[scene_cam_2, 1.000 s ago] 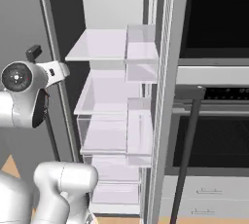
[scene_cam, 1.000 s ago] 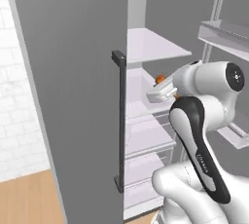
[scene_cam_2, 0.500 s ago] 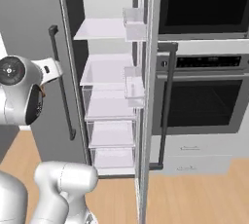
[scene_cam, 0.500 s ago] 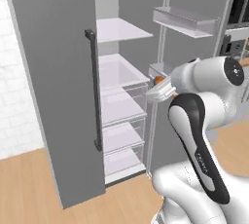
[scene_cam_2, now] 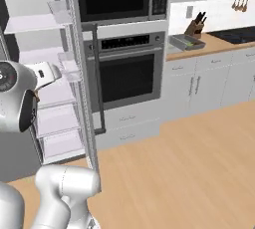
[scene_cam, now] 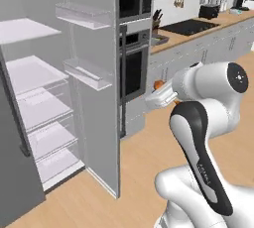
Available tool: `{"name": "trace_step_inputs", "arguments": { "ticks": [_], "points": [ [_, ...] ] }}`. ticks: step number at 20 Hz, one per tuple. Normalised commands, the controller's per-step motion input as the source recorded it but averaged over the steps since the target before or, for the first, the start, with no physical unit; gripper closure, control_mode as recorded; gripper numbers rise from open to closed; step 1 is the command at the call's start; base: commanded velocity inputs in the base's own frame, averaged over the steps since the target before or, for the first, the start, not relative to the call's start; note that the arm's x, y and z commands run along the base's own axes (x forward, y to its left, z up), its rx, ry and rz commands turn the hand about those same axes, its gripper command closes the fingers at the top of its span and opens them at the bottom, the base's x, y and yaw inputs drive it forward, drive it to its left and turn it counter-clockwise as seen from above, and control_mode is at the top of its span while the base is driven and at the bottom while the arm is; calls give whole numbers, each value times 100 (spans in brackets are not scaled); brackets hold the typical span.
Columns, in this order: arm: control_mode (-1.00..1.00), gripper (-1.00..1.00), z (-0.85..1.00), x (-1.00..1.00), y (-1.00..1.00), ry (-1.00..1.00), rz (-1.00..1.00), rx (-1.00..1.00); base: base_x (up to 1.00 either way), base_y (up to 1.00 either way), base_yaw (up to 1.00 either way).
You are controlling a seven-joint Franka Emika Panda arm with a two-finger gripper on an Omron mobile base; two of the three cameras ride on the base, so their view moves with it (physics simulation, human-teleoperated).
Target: Place one lemon wedge and one chicken drumstick in each tupperware on the nearby counter, to pack two identical lunches.
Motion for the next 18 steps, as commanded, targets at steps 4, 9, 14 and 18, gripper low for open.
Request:
{"name": "trace_step_inputs", "arguments": {
  "ticks": [4, 9, 14, 18],
  "points": [
    [100, 100, 0, 0, 0, 0, 0, 0, 34, -100, -65],
    [100, 100, 0, 0, 0, 0, 0, 0, 100, -73, -29],
    [100, 100, 0, 0, 0, 0, 0, 0, 100, 4, 0],
    [100, 100, 0, 0, 0, 0, 0, 0, 100, 17, 12]
  ]
}}
